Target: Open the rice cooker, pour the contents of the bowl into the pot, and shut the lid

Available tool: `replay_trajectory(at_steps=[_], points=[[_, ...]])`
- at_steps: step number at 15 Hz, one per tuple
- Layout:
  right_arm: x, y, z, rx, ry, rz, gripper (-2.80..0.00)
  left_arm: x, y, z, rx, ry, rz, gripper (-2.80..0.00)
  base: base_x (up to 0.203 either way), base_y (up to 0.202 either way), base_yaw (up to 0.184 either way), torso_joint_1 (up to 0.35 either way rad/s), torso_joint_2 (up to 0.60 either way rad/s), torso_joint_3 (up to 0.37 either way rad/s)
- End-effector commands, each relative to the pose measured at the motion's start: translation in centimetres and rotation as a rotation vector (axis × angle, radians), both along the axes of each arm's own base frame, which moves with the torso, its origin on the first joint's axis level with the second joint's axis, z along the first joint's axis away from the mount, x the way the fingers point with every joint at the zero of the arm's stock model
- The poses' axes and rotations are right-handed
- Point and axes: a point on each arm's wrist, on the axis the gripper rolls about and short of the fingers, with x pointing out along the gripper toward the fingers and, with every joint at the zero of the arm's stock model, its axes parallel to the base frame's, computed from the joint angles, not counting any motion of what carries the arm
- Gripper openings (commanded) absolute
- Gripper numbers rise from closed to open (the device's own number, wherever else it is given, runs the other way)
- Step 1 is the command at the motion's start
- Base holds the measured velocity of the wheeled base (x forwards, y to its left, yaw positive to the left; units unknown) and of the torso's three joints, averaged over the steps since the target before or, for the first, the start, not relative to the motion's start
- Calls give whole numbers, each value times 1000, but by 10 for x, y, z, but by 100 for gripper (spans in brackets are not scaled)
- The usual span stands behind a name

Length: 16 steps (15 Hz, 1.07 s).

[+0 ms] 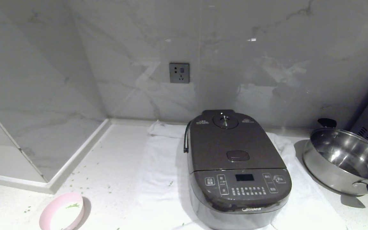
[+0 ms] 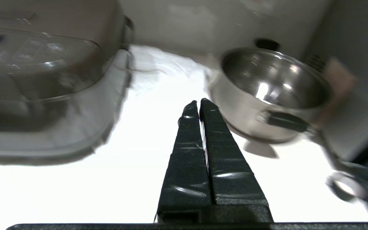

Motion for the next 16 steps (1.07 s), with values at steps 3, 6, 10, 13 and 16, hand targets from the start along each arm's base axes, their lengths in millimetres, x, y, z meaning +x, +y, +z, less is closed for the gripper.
replay_trajectory(at_steps=[3,6,10,13,16], points=[[3,1,-16,7,55,65,-280,0,0,0,3,-1,-1,-280,0,0,0,0,0,0],[3,1,-16,32,52,63,-280,0,0,0,5,-1,-3,-280,0,0,0,0,0,0],[3,1,-16,76,53,56,-280,0,0,0,4,-1,-3,-280,0,0,0,0,0,0],[3,1,-15,77,51,58,-280,0,0,0,5,-1,-3,-280,0,0,0,0,0,0],[3,1,-16,78,53,57,-280,0,0,0,3,-1,-4,-280,0,0,0,0,0,0]])
